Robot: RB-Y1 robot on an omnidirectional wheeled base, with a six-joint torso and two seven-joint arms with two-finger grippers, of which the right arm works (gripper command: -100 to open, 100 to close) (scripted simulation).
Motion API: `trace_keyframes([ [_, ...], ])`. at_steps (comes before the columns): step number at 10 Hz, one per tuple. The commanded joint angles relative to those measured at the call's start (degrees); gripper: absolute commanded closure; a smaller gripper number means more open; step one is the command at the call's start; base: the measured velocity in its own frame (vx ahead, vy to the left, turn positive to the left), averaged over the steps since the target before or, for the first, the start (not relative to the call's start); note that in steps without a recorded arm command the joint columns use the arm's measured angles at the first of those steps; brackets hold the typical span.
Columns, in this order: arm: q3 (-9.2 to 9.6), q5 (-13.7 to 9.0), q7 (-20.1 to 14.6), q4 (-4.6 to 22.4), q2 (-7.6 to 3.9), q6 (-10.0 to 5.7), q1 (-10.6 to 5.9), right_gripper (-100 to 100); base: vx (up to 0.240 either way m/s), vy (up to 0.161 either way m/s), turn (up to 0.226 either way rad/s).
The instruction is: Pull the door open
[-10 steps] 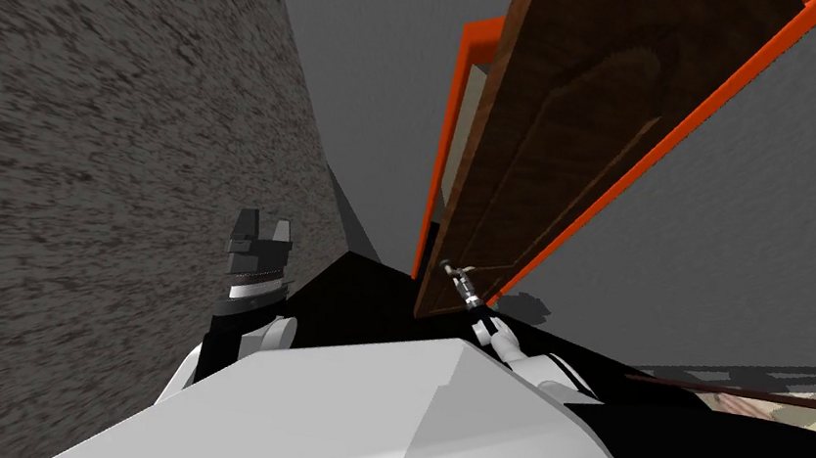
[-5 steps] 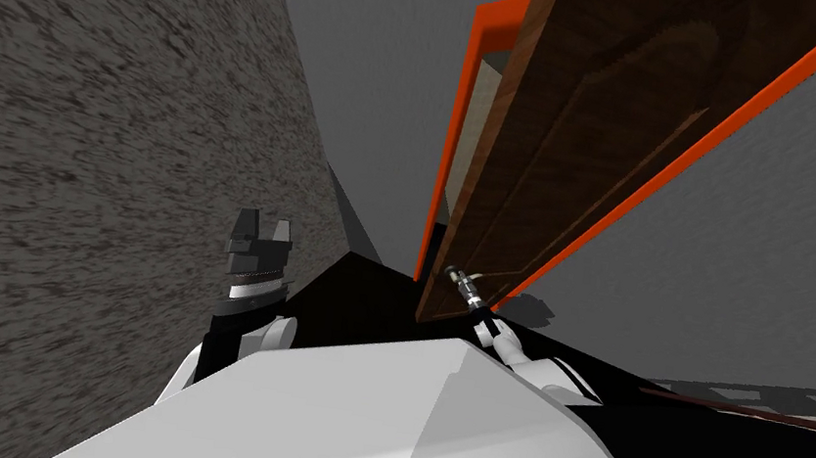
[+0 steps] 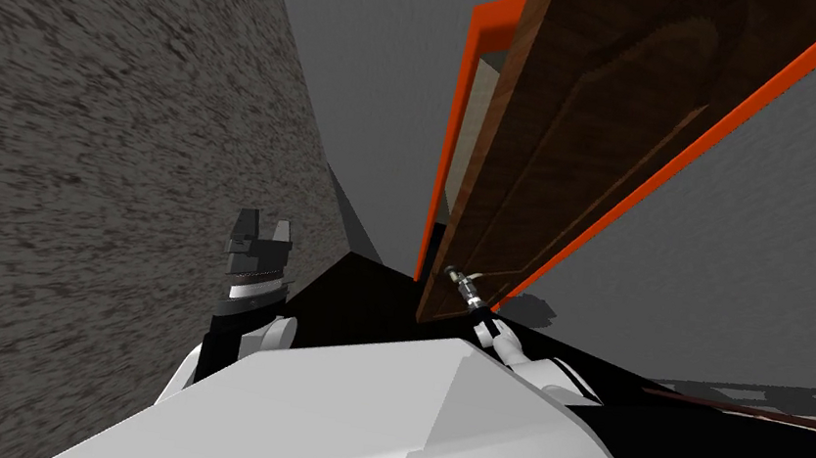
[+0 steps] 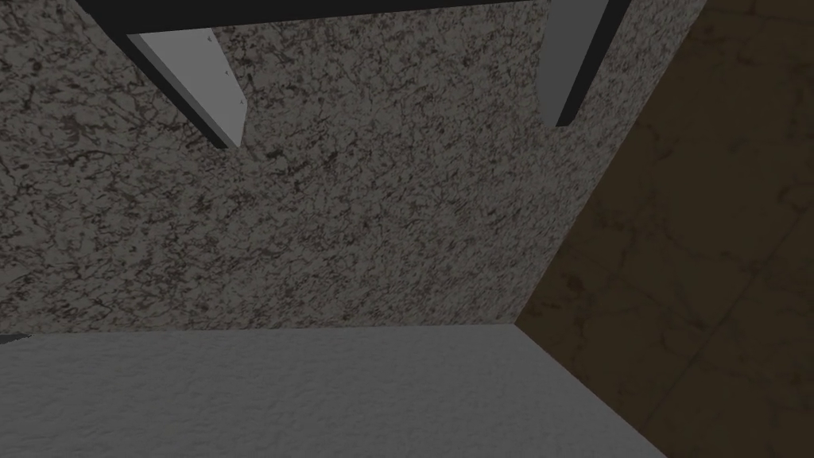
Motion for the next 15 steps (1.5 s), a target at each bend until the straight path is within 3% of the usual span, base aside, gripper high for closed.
trace_keyframes([
  [1,0.41,0.36,-0.83,0.22,-0.82,-1.7,0.86,100,-0.058,-0.05,0.153],
  [2,0.73,0.64,-1.47,0.4,-1.46,-3.01,1.52,100,-0.151,-0.093,0.179],
  [3,0.73,0.64,-1.47,0.4,-1.46,-3.01,1.52,100,-0.14,-0.08,0.057],
  [4,1.1,0.96,-2.2,0.6,-2.2,-4.52,2.28,100,-0.14,-0.057,0.098],
  [11,2.58,2.27,-5.18,1.4,-5.17,-10.64,5.37,100,-0.137,-0.065,0.095],
  [12,2.6,2.22,-5.03,1.83,-4.81,-10.02,4.86,100,-0.055,-0.03,0.022],
  [13,2.74,2.37,-5.37,2.22,-5.11,-11.23,5.4,100,-0.152,-0.094,0.196],
  [15,2.76,2.44,-5.54,2.42,-5.39,-12.05,5.77,100,-0.199,-0.091,0.17],
])
